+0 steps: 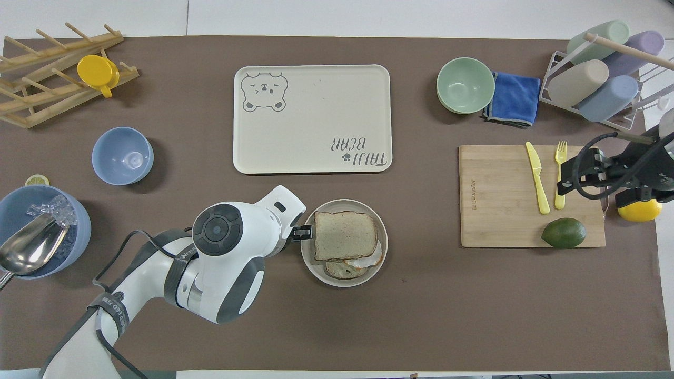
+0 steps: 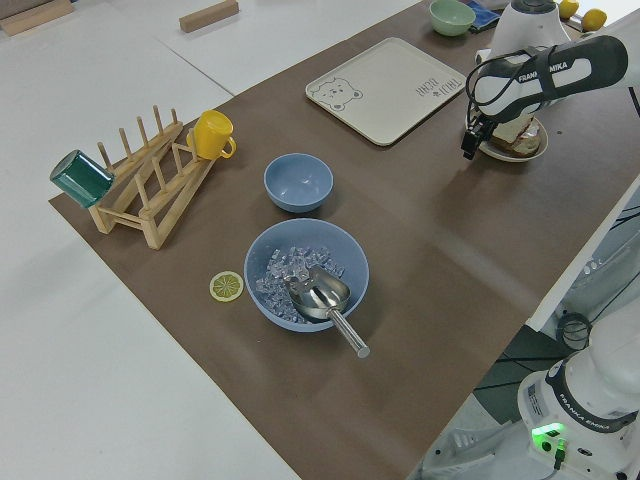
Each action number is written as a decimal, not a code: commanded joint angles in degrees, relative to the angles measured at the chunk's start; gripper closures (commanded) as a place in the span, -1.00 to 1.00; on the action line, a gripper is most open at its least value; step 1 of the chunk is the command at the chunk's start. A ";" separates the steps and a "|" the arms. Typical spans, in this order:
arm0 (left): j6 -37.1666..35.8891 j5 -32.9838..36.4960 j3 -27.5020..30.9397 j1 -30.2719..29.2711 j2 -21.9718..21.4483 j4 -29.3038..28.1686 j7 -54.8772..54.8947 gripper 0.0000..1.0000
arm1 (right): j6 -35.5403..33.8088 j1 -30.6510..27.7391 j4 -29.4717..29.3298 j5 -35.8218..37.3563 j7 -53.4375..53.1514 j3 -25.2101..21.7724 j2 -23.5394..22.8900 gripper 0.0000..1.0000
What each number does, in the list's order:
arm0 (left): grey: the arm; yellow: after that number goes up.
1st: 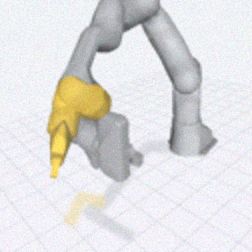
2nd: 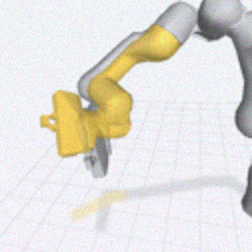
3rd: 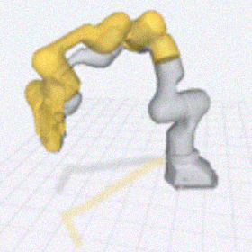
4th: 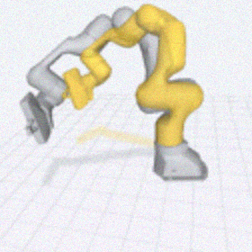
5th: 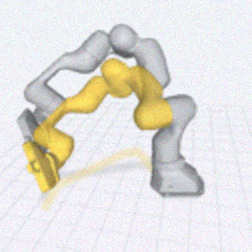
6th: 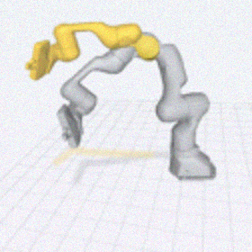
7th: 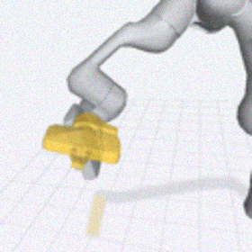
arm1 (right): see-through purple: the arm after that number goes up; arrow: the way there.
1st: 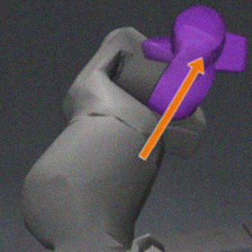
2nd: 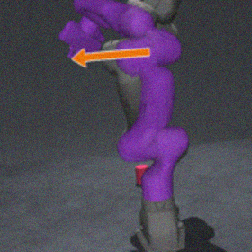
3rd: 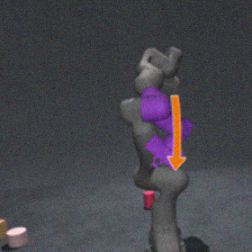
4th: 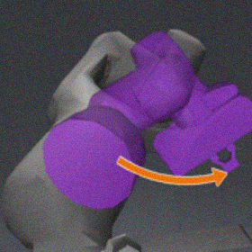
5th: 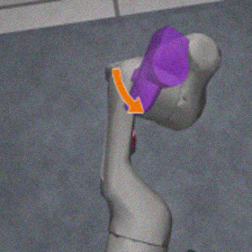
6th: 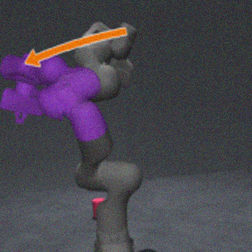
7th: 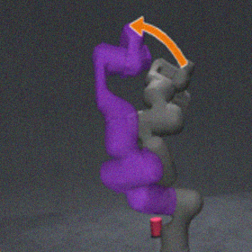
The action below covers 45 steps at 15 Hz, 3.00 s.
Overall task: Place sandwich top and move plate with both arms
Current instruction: 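Grasp the plate rim with the left gripper while the right gripper rests, then slide the plate with the left gripper onto the bear tray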
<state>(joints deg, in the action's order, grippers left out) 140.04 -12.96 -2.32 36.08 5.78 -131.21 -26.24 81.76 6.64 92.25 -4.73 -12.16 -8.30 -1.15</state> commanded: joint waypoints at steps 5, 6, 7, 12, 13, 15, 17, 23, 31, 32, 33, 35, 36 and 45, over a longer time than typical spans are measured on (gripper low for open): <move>2.51 -3.29 0.82 2.59 0.72 -0.72 -0.47 0.09 | 3.41 5.06 1.96 2.01 4.07 -6.03 1.24 -1.00; 2.51 -3.38 0.82 2.68 0.72 -0.72 -0.39 0.26 | 3.84 5.05 1.88 2.09 4.16 -6.03 1.24 -1.00; 2.51 -3.38 0.82 2.68 0.72 -0.72 -0.39 0.42 | 4.37 4.97 1.62 2.09 4.16 -6.03 0.98 -1.00; 2.78 -3.38 0.82 2.60 0.89 -0.45 -0.12 1.00 | 5.51 1.90 1.97 2.18 7.66 -5.50 0.98 -1.00; 2.78 -3.38 0.82 2.51 0.90 -0.45 -0.04 1.00 | 5.51 1.19 1.97 2.10 8.28 -5.41 0.98 -1.00; 2.43 -3.47 0.91 1.98 1.07 -0.19 0.14 1.00 | 5.25 1.01 1.70 2.18 8.20 -4.45 1.06 -1.00; 2.08 -3.38 0.91 1.72 1.16 0.51 0.23 1.00 | 5.08 1.01 1.79 2.09 7.94 -4.01 1.06 -1.00; -5.55 -3.38 0.91 -1.18 -1.04 5.34 1.11 1.00 | 5.43 0.75 1.70 2.09 8.20 -3.83 1.06 -1.00; -16.54 -7.51 1.00 -8.91 4.57 23.60 1.99 1.00 | 5.16 -3.38 1.62 2.27 8.29 1.27 1.15 -1.00; -18.12 -7.69 1.00 -10.31 6.59 26.94 1.90 1.00 | 5.16 -3.38 1.62 2.36 8.46 1.27 1.15 -1.00; -19.71 -8.65 1.00 -10.93 9.22 31.23 1.90 1.00 | 5.42 -3.04 1.62 2.71 9.68 1.53 1.15 -1.00; -20.34 -9.62 1.09 -12.34 13.27 36.61 1.81 1.00 | 5.60 -3.12 1.53 3.15 10.31 2.67 1.07 -1.00; -19.90 -9.62 1.09 -12.87 14.42 37.77 1.81 1.00 | 5.78 -2.95 1.44 4.63 10.40 3.28 1.06 -1.00; -9.91 -9.28 1.52 -16.13 28.23 46.93 1.98 1.00 | 5.78 -4.53 0.82 5.70 10.57 6.28 1.06 -1.00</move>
<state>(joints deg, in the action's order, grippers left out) 126.98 -21.73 -0.76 20.01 32.89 -85.98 -25.10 86.57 3.23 92.39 0.98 -2.92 -2.95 -0.98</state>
